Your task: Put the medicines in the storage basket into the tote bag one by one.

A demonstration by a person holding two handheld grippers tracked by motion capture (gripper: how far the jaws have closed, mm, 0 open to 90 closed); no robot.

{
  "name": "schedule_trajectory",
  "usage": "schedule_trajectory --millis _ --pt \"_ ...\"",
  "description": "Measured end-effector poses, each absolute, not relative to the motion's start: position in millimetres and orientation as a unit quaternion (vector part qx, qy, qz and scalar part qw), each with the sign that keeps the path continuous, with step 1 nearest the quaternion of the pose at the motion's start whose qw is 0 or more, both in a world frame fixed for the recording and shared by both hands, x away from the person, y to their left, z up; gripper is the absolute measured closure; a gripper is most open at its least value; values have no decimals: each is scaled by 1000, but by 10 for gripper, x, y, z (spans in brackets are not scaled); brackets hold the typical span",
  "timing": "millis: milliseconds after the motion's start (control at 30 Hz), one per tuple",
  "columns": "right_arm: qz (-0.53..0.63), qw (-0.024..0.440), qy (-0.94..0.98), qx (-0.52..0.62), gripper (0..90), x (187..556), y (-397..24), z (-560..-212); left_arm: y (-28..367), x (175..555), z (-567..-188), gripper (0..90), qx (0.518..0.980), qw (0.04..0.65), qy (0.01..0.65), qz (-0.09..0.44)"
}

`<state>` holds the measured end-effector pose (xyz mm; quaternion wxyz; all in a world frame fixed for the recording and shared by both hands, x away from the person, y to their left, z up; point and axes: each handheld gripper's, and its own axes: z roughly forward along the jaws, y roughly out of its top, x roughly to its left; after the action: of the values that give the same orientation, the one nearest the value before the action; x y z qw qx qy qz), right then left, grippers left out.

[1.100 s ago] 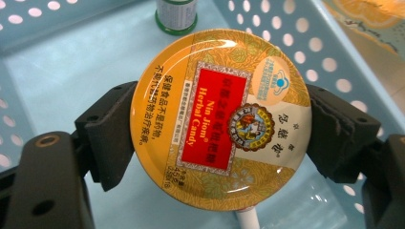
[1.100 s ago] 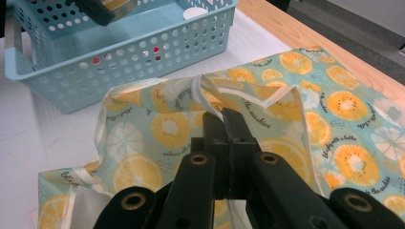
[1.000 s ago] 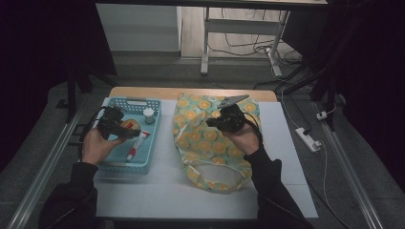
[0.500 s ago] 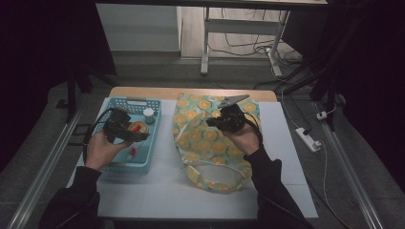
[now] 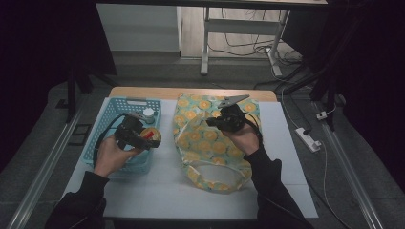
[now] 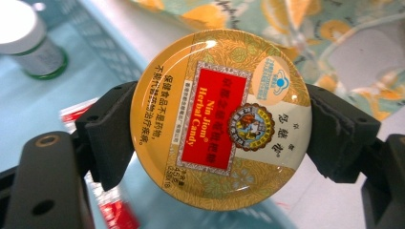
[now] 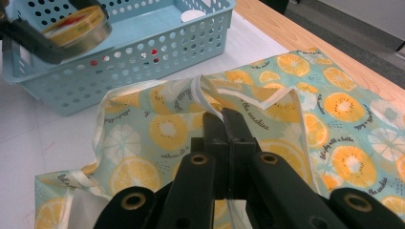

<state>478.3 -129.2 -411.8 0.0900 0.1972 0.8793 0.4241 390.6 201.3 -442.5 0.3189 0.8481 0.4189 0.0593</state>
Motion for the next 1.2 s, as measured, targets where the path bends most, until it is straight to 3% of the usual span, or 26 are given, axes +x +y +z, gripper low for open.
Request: schedule_trajectory --millis 667,1200 --pt "429 85 877 200 897 4812 -1316 -4135 1276 3854 -4370 202 878 337 337 34" --pt "430 86 876 200 897 4807 -1310 -4131 694 4038 -4457 202 896 329 297 31"
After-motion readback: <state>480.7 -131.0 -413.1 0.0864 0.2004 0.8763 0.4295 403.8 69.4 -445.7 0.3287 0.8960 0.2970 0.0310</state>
